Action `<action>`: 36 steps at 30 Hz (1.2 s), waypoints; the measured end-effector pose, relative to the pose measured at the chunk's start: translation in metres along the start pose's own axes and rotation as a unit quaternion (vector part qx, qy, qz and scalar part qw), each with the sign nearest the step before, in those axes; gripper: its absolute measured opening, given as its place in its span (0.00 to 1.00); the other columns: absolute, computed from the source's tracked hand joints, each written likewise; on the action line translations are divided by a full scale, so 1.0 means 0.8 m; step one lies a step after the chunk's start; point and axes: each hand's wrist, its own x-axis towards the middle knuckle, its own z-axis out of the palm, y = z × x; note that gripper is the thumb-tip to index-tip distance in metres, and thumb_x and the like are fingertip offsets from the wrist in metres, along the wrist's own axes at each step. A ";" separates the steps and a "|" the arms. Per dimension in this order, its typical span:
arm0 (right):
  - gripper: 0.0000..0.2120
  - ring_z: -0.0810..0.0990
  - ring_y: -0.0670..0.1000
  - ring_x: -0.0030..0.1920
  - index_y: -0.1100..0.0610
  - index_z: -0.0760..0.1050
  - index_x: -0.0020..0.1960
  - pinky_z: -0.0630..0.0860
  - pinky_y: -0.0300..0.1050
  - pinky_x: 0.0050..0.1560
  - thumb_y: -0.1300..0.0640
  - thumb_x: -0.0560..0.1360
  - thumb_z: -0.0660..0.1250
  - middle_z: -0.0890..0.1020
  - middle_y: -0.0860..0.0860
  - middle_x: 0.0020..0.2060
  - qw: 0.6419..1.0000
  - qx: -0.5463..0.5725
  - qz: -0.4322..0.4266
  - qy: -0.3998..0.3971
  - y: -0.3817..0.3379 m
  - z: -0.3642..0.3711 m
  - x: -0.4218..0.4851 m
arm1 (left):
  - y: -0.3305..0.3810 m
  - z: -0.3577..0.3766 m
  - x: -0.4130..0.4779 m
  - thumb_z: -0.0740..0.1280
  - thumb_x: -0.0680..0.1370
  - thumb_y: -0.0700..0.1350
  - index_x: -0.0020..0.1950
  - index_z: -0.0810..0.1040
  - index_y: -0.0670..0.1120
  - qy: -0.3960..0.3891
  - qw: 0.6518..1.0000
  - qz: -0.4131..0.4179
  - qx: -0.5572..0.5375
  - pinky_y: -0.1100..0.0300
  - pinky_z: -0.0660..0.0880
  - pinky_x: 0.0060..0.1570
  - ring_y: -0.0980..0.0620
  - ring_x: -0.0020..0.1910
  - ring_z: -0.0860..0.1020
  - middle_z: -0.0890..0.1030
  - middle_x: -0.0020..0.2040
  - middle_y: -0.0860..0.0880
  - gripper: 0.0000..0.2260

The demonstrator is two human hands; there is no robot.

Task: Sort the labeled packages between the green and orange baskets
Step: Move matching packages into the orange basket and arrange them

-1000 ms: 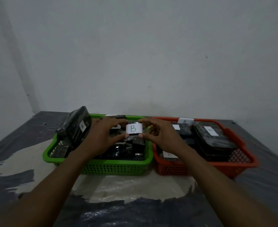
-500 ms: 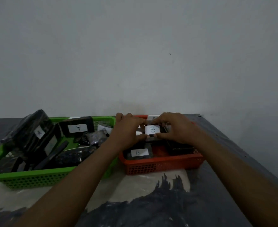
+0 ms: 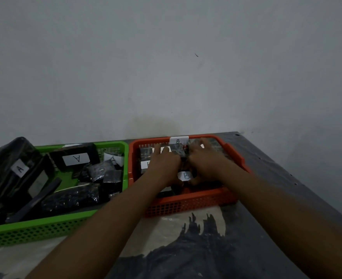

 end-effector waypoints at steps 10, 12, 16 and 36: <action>0.19 0.71 0.53 0.64 0.47 0.81 0.43 0.48 0.57 0.64 0.33 0.64 0.69 0.83 0.49 0.45 0.999 -0.003 -0.010 0.046 0.003 0.013 -0.006 | 0.004 0.001 -0.005 0.75 0.68 0.62 0.53 0.81 0.51 0.012 1.000 -0.009 -0.012 0.42 0.51 0.72 0.48 0.58 0.77 0.83 0.50 0.51 0.20; 0.19 0.72 0.53 0.62 0.47 0.82 0.43 0.47 0.58 0.65 0.33 0.65 0.68 0.83 0.49 0.45 0.999 0.001 -0.011 0.052 0.000 0.016 -0.007 | 0.007 0.000 -0.008 0.75 0.68 0.60 0.52 0.81 0.51 0.014 1.000 -0.004 0.002 0.44 0.53 0.70 0.47 0.59 0.76 0.83 0.52 0.50 0.19; 0.16 0.72 0.53 0.64 0.48 0.83 0.46 0.42 0.57 0.68 0.37 0.69 0.69 0.83 0.50 0.50 0.999 0.012 -0.008 0.033 -0.011 0.013 -0.004 | 0.017 -0.003 -0.007 0.71 0.73 0.57 0.53 0.81 0.51 -0.006 0.999 0.002 0.036 0.43 0.55 0.70 0.46 0.63 0.73 0.82 0.55 0.49 0.14; 0.11 0.81 0.38 0.44 0.51 0.83 0.55 0.78 0.32 0.45 0.53 0.73 0.75 0.85 0.44 0.47 0.895 0.404 0.034 0.187 -0.055 -0.028 0.023 | -0.092 -0.049 -0.084 0.71 0.73 0.58 0.53 0.84 0.56 0.196 0.961 -0.028 -0.192 0.53 0.74 0.51 0.52 0.48 0.79 0.83 0.47 0.55 0.11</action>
